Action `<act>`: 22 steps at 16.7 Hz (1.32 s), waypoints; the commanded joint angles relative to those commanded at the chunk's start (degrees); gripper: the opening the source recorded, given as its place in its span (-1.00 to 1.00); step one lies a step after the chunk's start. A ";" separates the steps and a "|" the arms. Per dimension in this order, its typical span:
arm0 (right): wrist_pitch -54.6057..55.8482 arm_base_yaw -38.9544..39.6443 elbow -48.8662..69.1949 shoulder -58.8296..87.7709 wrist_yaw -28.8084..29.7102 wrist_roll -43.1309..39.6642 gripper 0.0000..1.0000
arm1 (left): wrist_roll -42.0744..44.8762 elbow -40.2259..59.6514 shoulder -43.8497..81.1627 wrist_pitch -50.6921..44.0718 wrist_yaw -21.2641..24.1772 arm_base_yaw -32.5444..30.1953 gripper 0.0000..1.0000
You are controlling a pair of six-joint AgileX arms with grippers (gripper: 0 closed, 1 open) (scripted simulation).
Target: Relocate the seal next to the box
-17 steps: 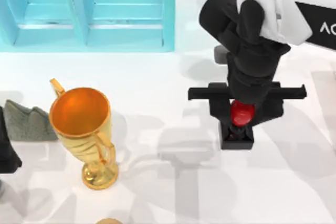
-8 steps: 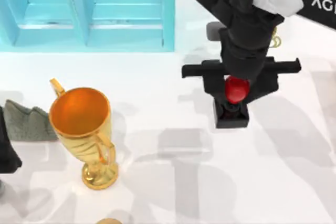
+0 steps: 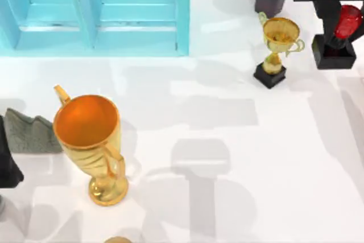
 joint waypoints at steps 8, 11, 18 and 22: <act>-4.21 -8.99 8.93 4.99 -0.29 -8.37 -1.00 | 0.00 0.00 0.00 0.00 0.00 0.00 1.00; -3.35 -8.79 8.19 4.53 -0.25 -8.29 -1.00 | 0.00 0.00 0.00 0.00 0.00 0.00 1.00; 5.65 -8.85 -5.18 2.11 -0.01 -8.22 -1.00 | 0.00 0.00 0.00 0.00 0.00 0.00 1.00; 11.73 -8.60 -13.53 0.59 -0.11 -8.23 -1.00 | 0.00 0.00 0.00 0.00 0.00 0.00 1.00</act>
